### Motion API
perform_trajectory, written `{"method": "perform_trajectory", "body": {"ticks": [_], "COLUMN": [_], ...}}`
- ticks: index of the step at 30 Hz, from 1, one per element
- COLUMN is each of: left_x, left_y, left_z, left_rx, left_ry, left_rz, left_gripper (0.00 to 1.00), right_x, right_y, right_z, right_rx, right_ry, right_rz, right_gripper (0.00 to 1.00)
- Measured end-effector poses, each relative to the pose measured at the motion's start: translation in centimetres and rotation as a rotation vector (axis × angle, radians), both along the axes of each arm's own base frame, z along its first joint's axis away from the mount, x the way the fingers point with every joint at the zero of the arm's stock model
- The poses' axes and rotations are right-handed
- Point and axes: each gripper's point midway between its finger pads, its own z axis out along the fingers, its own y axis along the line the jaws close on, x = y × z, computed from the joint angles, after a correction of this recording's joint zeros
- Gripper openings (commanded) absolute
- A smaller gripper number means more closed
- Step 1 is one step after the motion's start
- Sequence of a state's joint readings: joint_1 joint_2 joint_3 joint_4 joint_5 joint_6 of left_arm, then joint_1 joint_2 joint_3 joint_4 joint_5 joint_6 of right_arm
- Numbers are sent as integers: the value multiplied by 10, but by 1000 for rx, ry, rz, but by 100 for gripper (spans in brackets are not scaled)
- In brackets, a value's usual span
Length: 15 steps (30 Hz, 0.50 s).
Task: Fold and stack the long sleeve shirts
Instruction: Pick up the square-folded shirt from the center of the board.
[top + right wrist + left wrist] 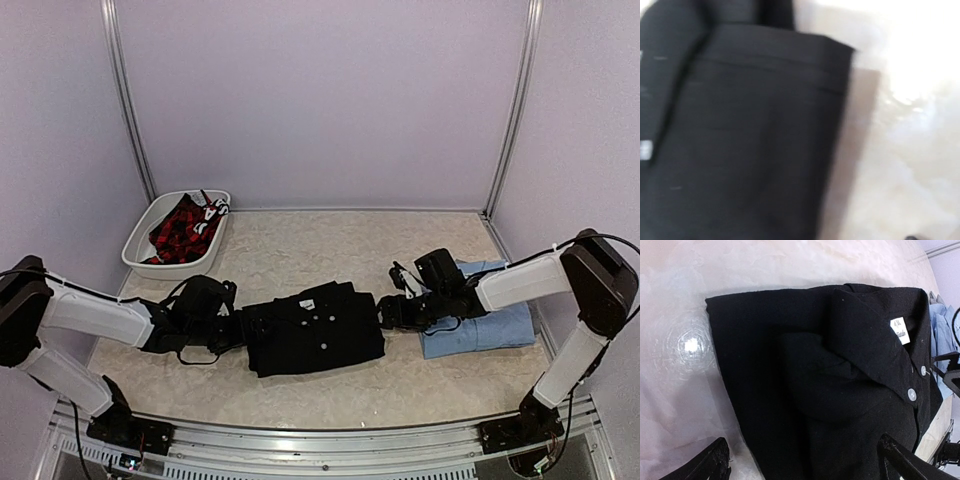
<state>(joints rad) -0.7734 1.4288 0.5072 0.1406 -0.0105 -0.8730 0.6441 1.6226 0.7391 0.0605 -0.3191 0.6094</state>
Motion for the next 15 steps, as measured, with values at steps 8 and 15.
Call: {"method": "perform_trajectory", "body": {"ticks": [8,15], "left_x": [-5,-11], "left_y": [-6,-11], "left_z": [1,0], "left_rx": [-145,-204], "left_ry": [36,62], "left_rz": [-3,-7], "left_gripper": [87,79], "right_x": [6,-2], "right_y": [17,36], "right_z": [-7,-8], "right_rx": [131,267], "right_ry": [61,119], "right_rz": [66,123], "right_gripper": [79,68]}}
